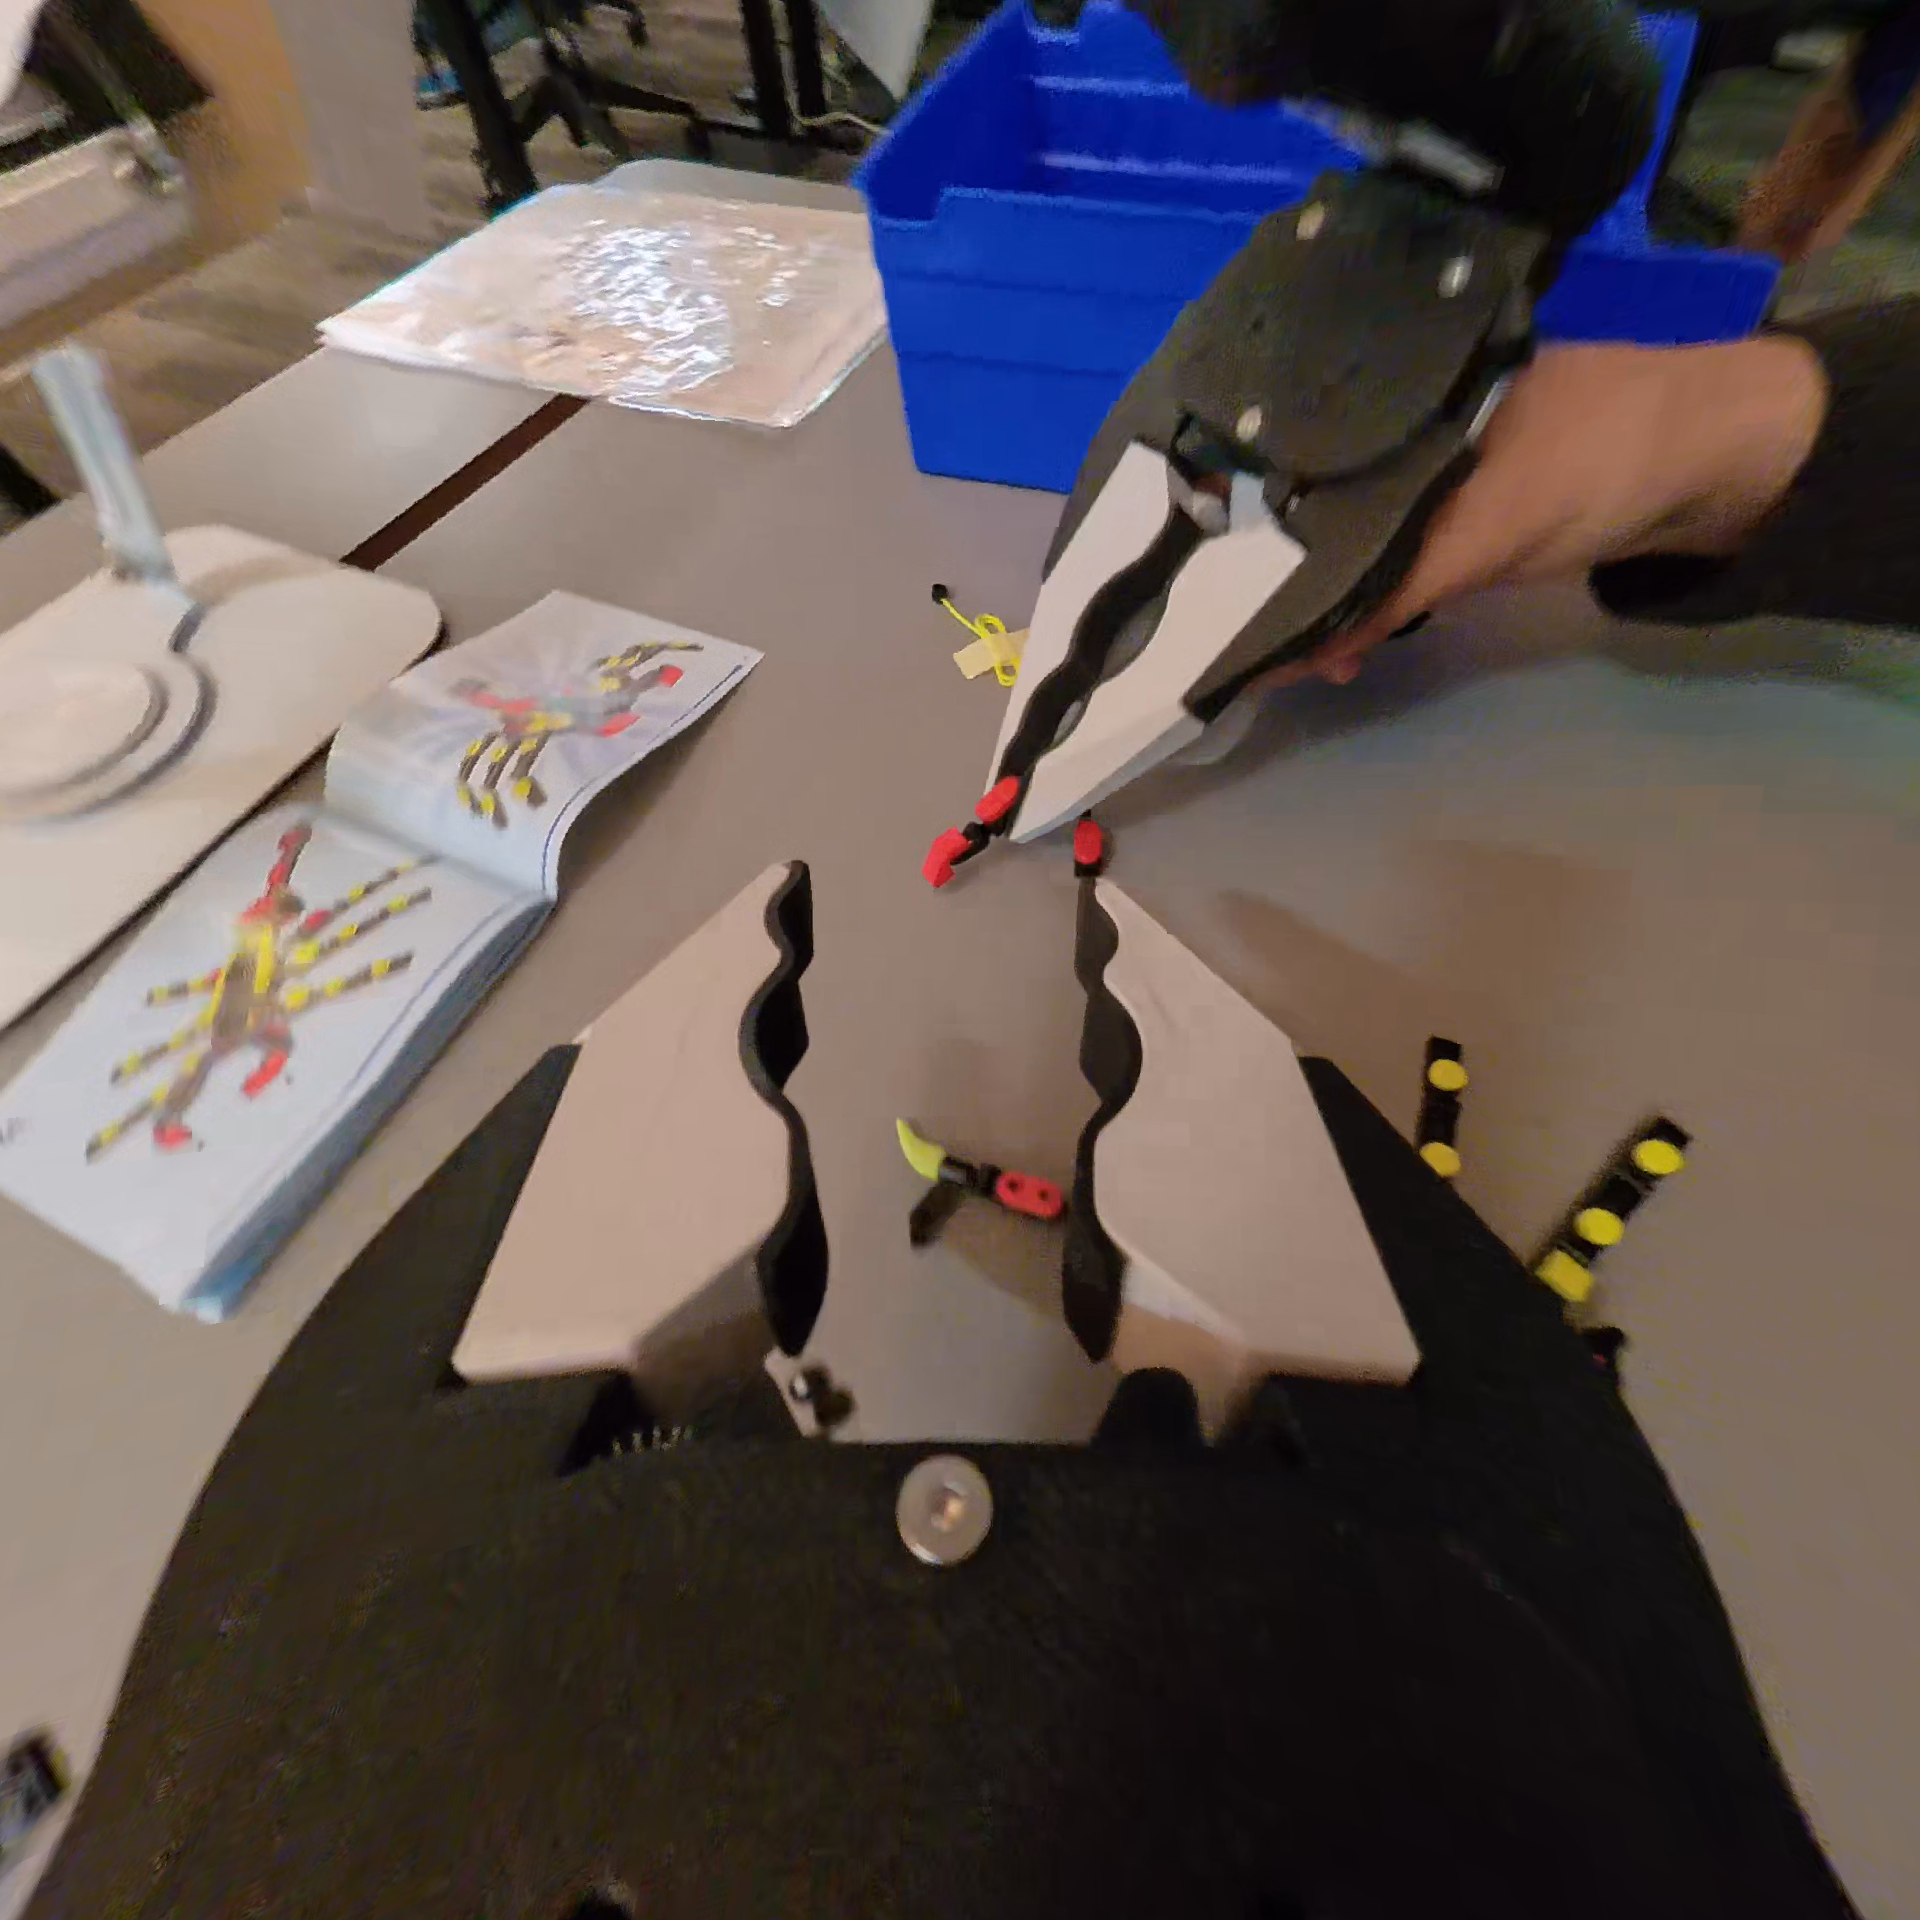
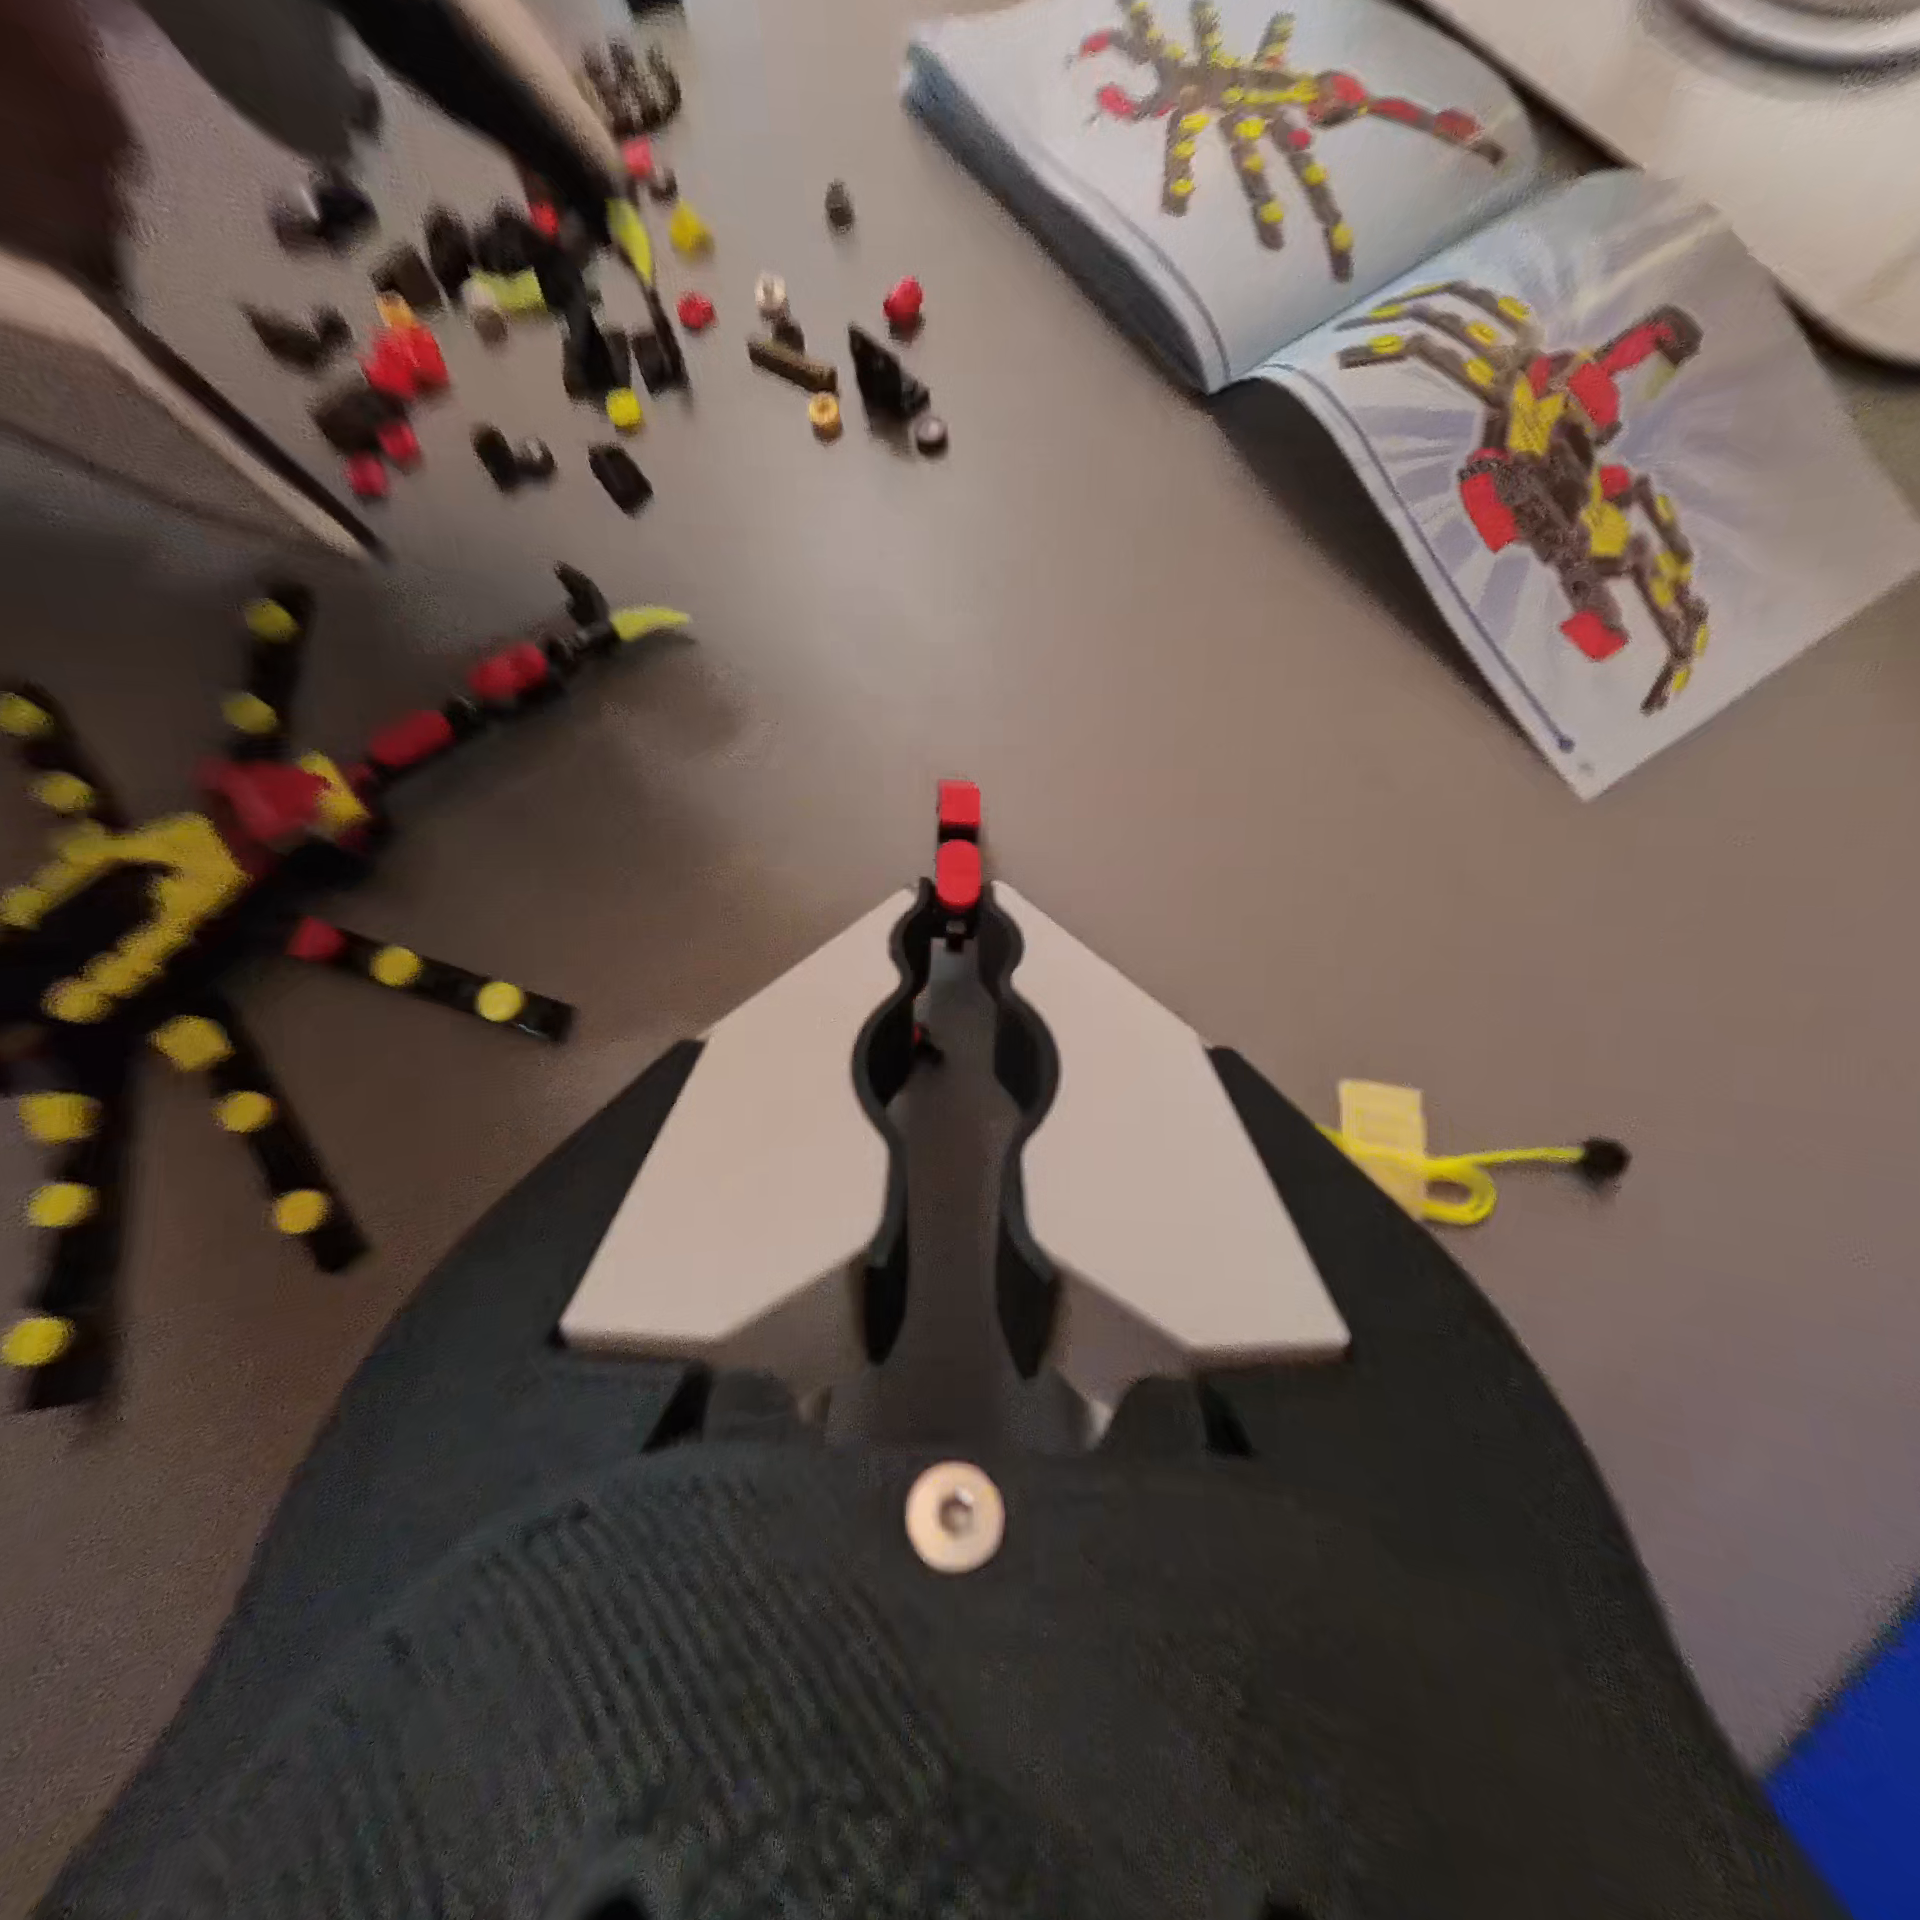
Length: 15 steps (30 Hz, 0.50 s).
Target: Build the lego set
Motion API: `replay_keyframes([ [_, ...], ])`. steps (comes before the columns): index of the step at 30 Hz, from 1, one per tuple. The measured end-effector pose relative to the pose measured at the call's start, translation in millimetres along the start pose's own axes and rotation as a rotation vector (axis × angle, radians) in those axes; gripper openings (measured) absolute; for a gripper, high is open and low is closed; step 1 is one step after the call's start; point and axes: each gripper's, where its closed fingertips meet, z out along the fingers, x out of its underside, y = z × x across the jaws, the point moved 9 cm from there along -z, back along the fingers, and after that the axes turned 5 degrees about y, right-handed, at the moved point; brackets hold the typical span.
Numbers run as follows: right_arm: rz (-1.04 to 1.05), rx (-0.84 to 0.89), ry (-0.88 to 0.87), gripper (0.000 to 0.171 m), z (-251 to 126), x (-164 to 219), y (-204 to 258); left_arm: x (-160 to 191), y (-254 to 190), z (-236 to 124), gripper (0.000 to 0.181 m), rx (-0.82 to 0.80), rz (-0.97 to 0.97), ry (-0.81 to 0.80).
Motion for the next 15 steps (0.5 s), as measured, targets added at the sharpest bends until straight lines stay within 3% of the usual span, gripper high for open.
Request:
replay_keyframes([
  [5, -0.112, 0.07, 0.052, 0.007, 11, -4, 2, 27, -7, -48, 0.049, -0.055, -0.184, -0.08],
  [9, -0.124, 0.184, 0.074, 0.032, 12, -7, -6, 53, -18, -75, 0.049, -0.09, -0.271, -0.074],
  [15, -0.083, 0.259, 0.023, 0.035, -9, -6, 2, 66, -25, -101, 0.049, -0.121, -0.362, -0.157],
])
